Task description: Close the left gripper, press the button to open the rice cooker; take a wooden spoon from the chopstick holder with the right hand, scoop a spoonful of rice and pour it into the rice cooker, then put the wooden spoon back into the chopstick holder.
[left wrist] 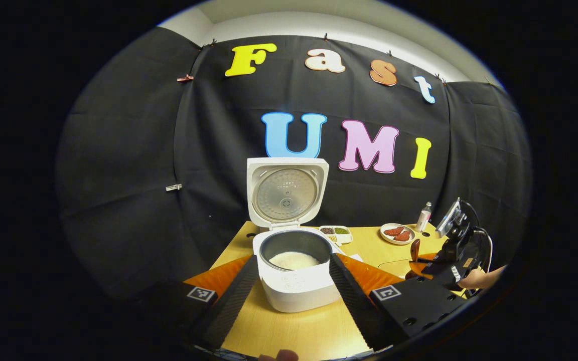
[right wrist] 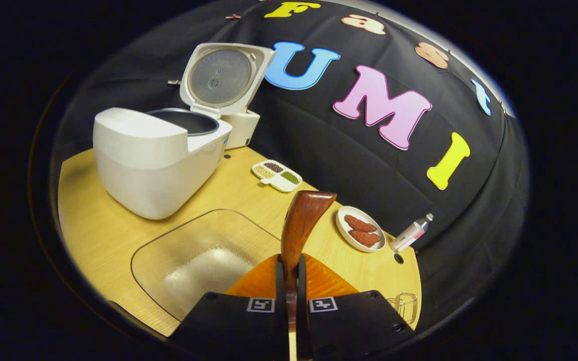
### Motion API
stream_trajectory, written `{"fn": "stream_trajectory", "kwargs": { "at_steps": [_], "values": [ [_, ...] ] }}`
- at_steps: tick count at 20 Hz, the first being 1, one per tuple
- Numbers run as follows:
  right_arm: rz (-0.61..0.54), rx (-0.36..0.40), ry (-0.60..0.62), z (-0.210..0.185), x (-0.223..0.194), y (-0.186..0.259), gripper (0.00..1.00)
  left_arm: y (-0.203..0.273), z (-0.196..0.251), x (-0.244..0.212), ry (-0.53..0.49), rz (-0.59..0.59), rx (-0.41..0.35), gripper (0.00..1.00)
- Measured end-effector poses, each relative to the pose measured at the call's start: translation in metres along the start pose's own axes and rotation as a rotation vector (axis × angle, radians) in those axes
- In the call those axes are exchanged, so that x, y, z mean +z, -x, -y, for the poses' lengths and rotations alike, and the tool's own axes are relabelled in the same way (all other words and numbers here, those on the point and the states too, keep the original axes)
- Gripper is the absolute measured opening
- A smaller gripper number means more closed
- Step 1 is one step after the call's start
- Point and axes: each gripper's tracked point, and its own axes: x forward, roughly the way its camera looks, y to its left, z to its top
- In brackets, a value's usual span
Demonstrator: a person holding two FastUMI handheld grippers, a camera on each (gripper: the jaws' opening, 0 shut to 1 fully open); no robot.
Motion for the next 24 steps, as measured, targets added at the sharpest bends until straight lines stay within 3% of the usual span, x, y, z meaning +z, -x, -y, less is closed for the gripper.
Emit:
{"fn": "stream_trajectory", "kwargs": {
  "at_steps": [3,5,10,11,16,17,23,24],
  "values": [
    [-0.069,-0.061,-0.082,-0.002,-0.010,0.008,0.14,-0.002,-0.003,-0.001,0.010,-0.003,-0.003,0.97],
    [-0.106,-0.099,-0.173,-0.005,-0.014,0.017,0.11,-0.002,-0.003,-0.003,0.009,-0.003,-0.004,0.96],
    [-0.123,-0.168,-0.550,-0.010,-0.009,0.019,0.14,0.004,-0.009,-0.003,0.005,0.000,0.013,0.96],
    [-0.119,-0.176,-0.608,-0.012,-0.006,0.018,0.10,0.006,-0.010,-0.004,0.005,-0.001,0.017,0.96],
    [-0.108,-0.172,-0.811,-0.029,0.008,0.003,0.11,0.011,-0.018,-0.006,0.008,-0.010,0.038,1.00],
    [-0.111,-0.169,-0.851,-0.032,0.011,-0.001,0.11,0.011,-0.017,-0.007,0.010,-0.014,0.040,0.96],
    [-0.097,-0.128,-1.078,-0.031,0.005,-0.011,0.10,0.014,-0.021,-0.007,0.009,-0.019,0.059,0.96],
    [-0.086,-0.112,-1.132,-0.029,0.005,-0.011,0.10,0.013,-0.021,-0.007,0.012,-0.020,0.060,1.00]
  ]
}}
